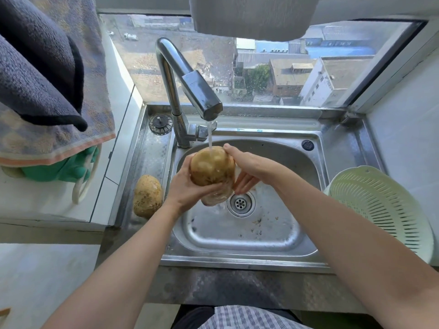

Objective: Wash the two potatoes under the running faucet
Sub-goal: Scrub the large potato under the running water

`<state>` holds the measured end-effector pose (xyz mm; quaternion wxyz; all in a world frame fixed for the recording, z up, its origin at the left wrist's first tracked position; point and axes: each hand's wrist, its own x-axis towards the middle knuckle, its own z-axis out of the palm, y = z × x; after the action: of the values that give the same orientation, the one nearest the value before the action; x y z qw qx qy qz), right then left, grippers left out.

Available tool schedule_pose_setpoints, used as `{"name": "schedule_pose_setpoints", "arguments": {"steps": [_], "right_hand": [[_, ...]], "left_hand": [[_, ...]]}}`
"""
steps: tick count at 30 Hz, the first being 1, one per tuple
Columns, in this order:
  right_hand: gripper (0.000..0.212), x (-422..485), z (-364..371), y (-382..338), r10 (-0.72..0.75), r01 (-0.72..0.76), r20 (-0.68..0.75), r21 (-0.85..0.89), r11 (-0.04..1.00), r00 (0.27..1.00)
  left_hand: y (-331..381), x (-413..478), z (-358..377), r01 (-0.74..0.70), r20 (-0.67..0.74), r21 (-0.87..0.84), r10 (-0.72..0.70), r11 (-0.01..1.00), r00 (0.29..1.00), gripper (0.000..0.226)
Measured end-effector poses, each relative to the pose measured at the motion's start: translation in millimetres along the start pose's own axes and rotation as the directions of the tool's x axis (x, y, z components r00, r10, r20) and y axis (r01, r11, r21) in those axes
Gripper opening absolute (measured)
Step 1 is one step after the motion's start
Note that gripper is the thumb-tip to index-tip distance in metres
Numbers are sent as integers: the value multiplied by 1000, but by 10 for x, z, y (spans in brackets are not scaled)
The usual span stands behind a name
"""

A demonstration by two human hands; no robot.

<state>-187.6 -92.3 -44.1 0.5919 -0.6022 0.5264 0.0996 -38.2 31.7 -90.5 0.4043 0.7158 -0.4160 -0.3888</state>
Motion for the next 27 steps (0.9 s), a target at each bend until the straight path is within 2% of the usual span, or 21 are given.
{"name": "schedule_pose_setpoints", "arguments": {"steps": [4,7,9,13,16,19,21,25,27], "right_hand": [[83,120,5,21,-113,96,-102,-159,983,988],[66,175,69,92,-251,251,-19,15,968,968],[66,175,162,137,-359,342,83,165,925,930],[94,240,293,202,-452,438,69,160,885,889],[87,291,344,245,-511,504,-2,172,847,860],[75,279,460,242,-499,519,-151,162,839,854],[75,291,532,227,-450,489,-237,137,862,861],[87,292,589,204,-343,407,-296,190,894,892],[81,270,559,208,-320,387,-280,228,893,905]], "left_hand": [[-64,-64,18,61,-38,-119,-66,991,997,92],[-81,-66,15,95,-52,-198,-107,976,993,93],[-96,-63,17,105,-46,-234,-118,967,992,89],[-116,-91,33,112,-58,-267,-132,957,989,80],[-135,-127,14,137,-38,-287,-154,948,987,80],[-139,-152,7,225,44,-380,-226,897,973,98],[-119,-152,46,269,83,-458,-261,847,962,101],[21,-138,178,264,31,-504,-289,822,957,97],[88,-128,242,249,-33,-491,-304,835,952,94]]}}
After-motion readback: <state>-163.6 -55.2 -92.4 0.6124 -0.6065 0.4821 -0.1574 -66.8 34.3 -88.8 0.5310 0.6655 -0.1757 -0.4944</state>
